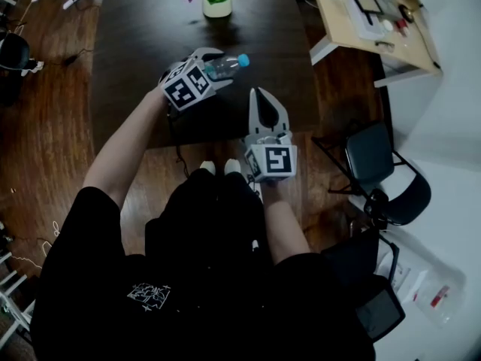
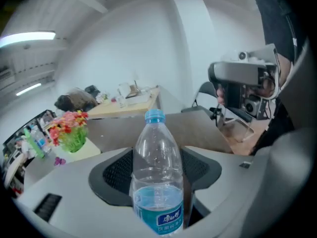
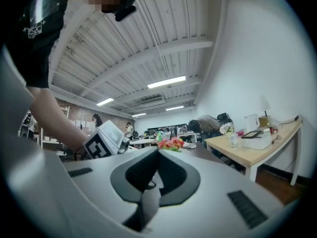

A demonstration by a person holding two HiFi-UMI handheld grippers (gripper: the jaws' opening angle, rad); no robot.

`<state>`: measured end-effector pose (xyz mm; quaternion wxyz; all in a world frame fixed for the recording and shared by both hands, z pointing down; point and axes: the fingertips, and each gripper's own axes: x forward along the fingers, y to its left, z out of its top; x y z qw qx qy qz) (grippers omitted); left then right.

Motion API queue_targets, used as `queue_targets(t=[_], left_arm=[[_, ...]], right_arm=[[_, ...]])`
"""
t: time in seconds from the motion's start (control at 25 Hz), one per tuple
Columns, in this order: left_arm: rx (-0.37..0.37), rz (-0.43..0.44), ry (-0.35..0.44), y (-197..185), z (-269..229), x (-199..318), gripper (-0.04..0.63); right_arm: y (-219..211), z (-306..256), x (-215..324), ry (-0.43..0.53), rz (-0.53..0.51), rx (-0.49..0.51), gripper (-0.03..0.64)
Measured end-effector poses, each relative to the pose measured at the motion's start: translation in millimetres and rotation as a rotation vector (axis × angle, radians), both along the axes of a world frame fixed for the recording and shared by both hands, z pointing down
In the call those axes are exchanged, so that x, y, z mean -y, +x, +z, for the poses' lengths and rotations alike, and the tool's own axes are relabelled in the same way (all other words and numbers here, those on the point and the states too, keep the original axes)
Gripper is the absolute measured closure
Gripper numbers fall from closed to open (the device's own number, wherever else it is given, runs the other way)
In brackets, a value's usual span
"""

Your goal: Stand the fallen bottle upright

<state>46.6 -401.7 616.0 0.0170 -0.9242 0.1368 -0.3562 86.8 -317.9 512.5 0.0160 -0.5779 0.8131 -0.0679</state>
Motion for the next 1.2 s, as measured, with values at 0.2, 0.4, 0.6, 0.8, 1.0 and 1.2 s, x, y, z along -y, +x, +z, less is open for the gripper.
queue_targets(t=[0.2,0.4,0.6,0.8,1.0,1.2], left_arm=[[-0.306,-0.293,0.087,-20.3,-47.3,28.7,0.304],[-0.505,-0.522,0.189,-40.7,-65.4,45.7,0.304],[-0.616,-0.633,0.329,-52.0,-69.5,46.7,0.301],[-0.699,-0.677,0.394,-61.2,-65.8,44.2,0.301],[-0.716,-0.708,0.424,-67.9,-59.3,41.5,0.296],[-0.746,-0.748,0.445,-76.5,-59.2,35.5,0.293]], right_arm=[[-9.5,-4.2,-3.2,0.002,-0.022,0.002,0.603],[-20.2,-0.3,-4.5,0.010,-0.033,0.006,0.603],[-22.1,14.2,-8.0,0.017,-0.041,0.004,0.603],[-18.6,23.5,-12.4,0.027,-0.034,0.008,0.603],[-20.0,25.0,-13.1,0.034,-0.036,0.009,0.603],[-17.5,25.6,-17.5,0.043,-0.039,0.005,0.603]])
